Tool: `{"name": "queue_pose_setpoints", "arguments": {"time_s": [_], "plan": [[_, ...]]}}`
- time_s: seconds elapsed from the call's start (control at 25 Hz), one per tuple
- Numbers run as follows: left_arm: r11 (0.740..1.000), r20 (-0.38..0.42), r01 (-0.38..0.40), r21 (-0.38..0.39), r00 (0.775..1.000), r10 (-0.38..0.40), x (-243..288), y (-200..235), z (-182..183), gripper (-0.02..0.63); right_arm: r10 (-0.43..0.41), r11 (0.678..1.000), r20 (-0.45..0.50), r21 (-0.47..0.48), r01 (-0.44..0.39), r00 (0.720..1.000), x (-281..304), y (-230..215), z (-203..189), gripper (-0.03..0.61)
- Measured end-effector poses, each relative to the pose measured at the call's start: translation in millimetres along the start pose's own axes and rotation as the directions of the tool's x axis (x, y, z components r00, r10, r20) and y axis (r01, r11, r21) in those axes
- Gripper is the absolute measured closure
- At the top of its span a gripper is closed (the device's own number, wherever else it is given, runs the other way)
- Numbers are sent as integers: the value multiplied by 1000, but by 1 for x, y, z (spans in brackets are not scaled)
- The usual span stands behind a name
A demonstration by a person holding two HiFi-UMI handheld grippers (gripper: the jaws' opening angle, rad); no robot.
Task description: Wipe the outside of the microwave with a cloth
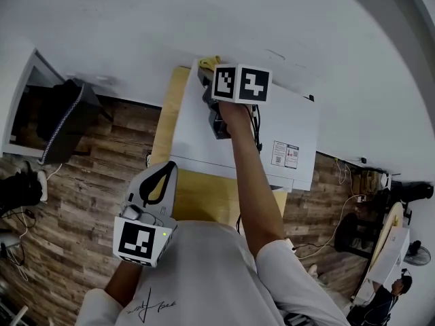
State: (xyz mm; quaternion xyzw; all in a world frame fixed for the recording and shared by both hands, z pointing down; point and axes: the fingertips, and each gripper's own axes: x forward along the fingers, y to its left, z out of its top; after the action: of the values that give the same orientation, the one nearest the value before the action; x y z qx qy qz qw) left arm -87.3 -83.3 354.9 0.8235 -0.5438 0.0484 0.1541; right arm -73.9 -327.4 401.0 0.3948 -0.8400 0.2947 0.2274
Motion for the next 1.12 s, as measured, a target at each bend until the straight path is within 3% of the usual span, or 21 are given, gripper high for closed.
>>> {"name": "queue_pose_setpoints", "arguments": {"time_s": [0.28, 0.48, 0.76, 1.12], "plan": [[999, -18, -21, 25, 1000, 21, -5, 6, 1, 623, 146, 989, 26, 26, -147, 989, 9, 38, 3, 456], [999, -18, -20, 37, 1000, 21, -9, 6, 0, 623, 181, 982, 68, 47, -184, 981, -12, 39, 13, 456], [998, -25, 23, 50, 999, -22, -7, -13, -2, 623, 128, 988, 113, 71, -137, 985, -54, 1, 16, 456], [993, -49, 100, 64, 994, -97, -1, -45, -13, 623, -21, 990, 154, 143, -1, 988, -120, -86, -1, 456]]}}
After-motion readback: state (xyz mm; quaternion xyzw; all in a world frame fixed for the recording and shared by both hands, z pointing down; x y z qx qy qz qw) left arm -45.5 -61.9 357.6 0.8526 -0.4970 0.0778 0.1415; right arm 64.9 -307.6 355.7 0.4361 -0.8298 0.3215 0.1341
